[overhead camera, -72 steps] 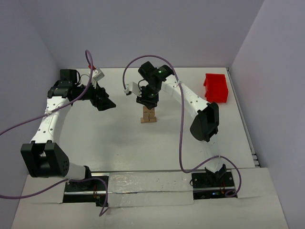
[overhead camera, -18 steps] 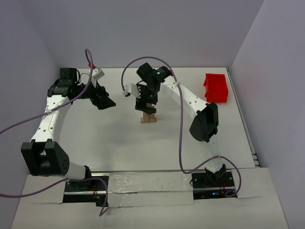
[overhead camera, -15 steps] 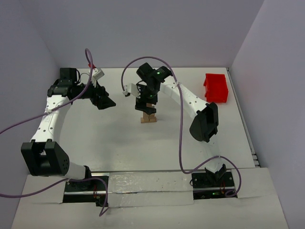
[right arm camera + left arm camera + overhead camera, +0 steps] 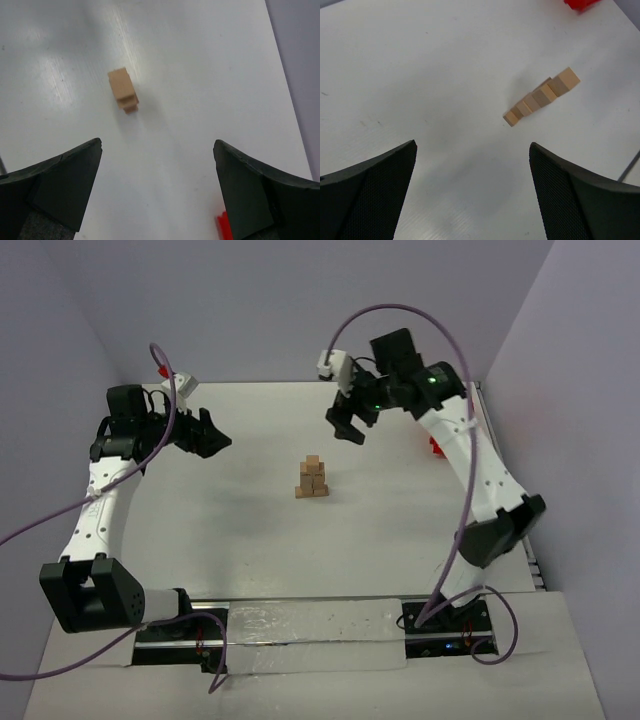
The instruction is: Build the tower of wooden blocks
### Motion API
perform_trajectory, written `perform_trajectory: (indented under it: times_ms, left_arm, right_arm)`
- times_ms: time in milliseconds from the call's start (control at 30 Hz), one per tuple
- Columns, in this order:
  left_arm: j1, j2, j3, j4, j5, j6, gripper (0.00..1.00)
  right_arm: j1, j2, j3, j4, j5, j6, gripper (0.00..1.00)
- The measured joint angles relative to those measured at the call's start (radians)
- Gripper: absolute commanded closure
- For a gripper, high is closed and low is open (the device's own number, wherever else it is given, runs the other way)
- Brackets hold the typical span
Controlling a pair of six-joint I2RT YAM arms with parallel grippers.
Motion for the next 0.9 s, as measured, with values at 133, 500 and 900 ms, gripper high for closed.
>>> perform_trajectory:
  times_ms: [133,500,900]
  left_arm:
    - [0.0,-0.009,0.012,0.013,-0.061,-0.028,0.01]
    - [0.0,-0.054,-0.081,0.003,-0.248,-0.022,0.01]
    - [0.01,-0.285,-0.317,0.05,-0.44,-0.028,0.01]
  right_arm:
    - [-0.08,-0.167,-0.148,0.066,-0.015,0.051,0.0]
    - [-0.372,-0.509,-0.882,0.402,0.116,0.425,0.0]
    - [-0.435,-0.821,-1.178,0.606,0.35,0.658,0.0]
